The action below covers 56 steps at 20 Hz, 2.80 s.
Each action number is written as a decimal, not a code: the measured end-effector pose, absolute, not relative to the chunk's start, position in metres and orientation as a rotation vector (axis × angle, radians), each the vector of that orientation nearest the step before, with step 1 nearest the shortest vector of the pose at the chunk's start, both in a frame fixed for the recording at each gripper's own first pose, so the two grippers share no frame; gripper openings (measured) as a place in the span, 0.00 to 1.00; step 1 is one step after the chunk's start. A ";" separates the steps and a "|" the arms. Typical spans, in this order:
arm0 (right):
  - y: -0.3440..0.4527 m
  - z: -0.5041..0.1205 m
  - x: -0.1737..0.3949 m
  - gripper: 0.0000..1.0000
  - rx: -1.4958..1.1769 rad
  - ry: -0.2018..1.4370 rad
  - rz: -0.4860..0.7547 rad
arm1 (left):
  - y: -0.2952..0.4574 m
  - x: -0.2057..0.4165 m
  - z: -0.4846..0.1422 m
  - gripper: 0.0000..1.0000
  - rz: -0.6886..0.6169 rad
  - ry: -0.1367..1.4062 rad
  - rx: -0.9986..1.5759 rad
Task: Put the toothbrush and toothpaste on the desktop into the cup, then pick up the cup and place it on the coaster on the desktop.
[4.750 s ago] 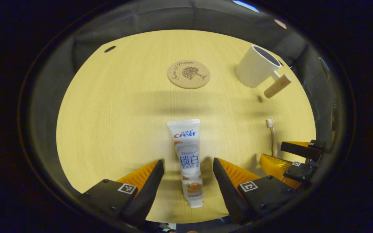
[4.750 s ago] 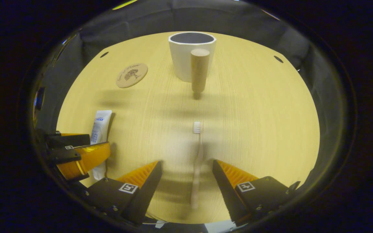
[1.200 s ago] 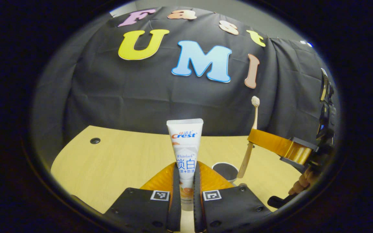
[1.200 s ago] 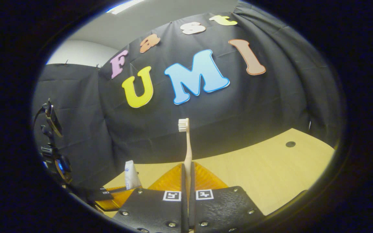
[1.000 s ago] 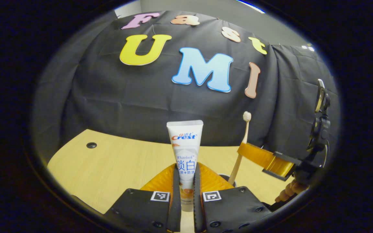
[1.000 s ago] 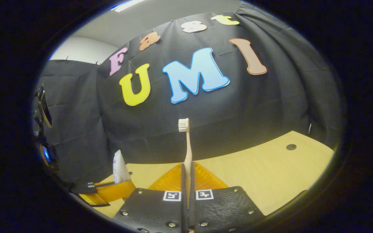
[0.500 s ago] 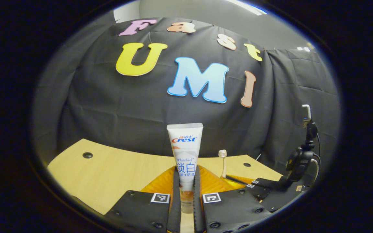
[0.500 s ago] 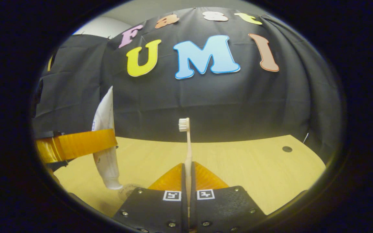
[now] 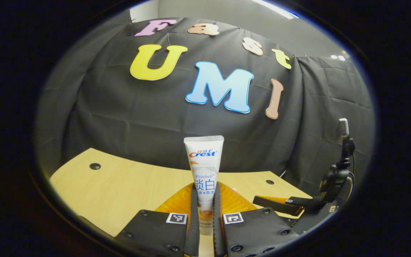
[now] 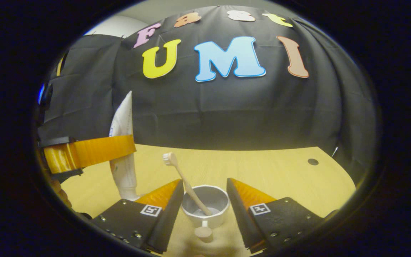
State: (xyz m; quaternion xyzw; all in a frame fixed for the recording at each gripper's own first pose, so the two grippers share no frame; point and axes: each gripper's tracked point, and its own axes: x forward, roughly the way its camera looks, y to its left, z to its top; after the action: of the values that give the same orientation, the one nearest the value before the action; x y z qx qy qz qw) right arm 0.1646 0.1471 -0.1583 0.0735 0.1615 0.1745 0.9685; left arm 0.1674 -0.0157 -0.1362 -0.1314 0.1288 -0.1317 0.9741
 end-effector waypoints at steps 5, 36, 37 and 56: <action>0.127 -0.139 0.149 0.85 0.181 0.291 0.322 | -0.020 0.164 -0.132 0.22 -0.270 0.251 -0.282; 0.033 -0.134 0.152 0.86 0.183 0.264 0.243 | -0.127 0.209 -0.135 0.21 -0.355 0.154 -0.256; 0.032 -0.135 0.154 0.87 0.185 0.267 0.243 | -0.126 0.212 -0.138 0.22 -0.354 0.156 -0.253; 0.053 -0.133 0.150 0.87 0.179 0.290 0.273 | -0.100 0.193 -0.118 0.96 -0.315 0.149 -0.226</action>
State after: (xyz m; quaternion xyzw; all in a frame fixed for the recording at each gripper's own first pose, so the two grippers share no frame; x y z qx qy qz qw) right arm 0.1502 0.0533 -0.1332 0.0887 0.1436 0.1356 0.9763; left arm 0.1926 -0.1004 -0.1179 -0.1123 0.0742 -0.1562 0.9785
